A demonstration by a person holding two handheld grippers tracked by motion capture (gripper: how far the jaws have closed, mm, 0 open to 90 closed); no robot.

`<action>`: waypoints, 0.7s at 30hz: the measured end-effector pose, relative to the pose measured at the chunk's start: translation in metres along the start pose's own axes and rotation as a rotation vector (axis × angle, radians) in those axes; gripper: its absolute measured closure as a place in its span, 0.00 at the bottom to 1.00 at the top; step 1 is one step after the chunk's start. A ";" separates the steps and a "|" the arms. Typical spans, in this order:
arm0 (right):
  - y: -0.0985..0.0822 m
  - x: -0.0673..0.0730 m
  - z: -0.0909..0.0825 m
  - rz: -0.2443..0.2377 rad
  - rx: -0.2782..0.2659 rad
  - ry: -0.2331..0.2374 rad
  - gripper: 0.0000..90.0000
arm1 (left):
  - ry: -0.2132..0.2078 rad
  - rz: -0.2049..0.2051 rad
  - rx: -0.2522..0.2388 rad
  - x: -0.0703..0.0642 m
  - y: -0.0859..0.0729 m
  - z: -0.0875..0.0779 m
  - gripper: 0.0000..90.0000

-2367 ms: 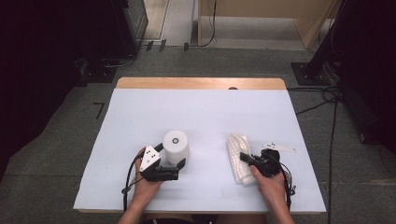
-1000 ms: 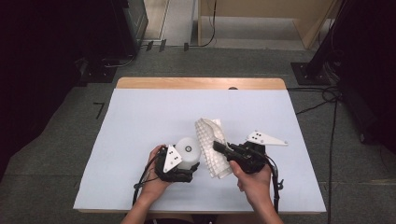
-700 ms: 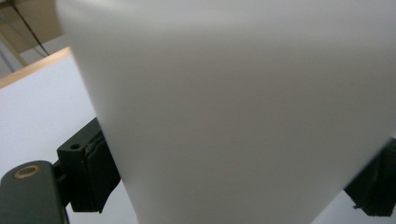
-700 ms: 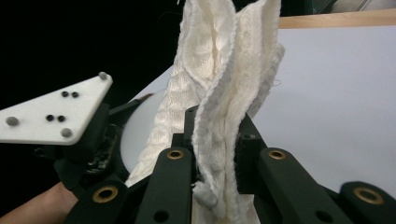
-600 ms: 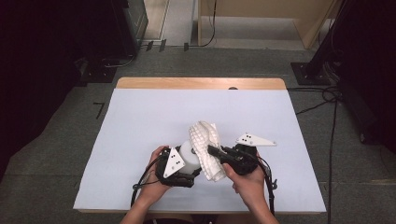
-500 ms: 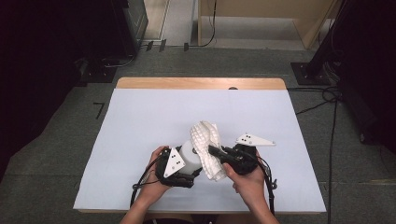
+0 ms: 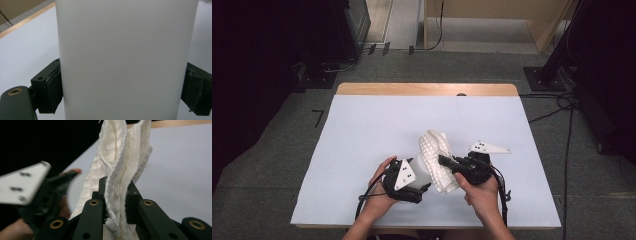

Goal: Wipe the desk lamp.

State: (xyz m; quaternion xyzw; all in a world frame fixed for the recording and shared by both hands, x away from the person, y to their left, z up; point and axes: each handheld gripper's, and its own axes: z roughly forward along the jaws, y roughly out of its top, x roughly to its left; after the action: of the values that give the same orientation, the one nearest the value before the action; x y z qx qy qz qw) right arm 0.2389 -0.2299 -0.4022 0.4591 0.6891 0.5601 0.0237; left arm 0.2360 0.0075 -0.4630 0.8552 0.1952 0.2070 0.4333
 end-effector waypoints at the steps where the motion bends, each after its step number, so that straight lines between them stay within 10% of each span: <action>1: 0.000 0.004 0.001 -0.002 -0.001 0.022 0.89 | 0.004 0.015 -0.002 -0.003 0.000 0.000 0.10; 10: -0.010 -0.017 0.009 -0.016 0.049 -0.127 0.89 | -0.010 0.011 -0.010 -0.002 -0.002 -0.001 0.10; 13: -0.008 -0.022 0.006 0.034 0.056 -0.082 0.89 | -0.005 0.016 -0.015 -0.003 -0.002 -0.001 0.10; 21: -0.004 0.007 0.011 -0.059 0.057 -0.015 0.89 | -0.006 0.010 -0.018 -0.002 -0.004 -0.003 0.10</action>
State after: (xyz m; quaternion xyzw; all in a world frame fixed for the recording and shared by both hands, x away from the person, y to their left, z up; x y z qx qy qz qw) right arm 0.2381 -0.2170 -0.4062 0.4431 0.7180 0.5358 0.0323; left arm 0.2319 0.0100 -0.4649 0.8527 0.1877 0.2084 0.4407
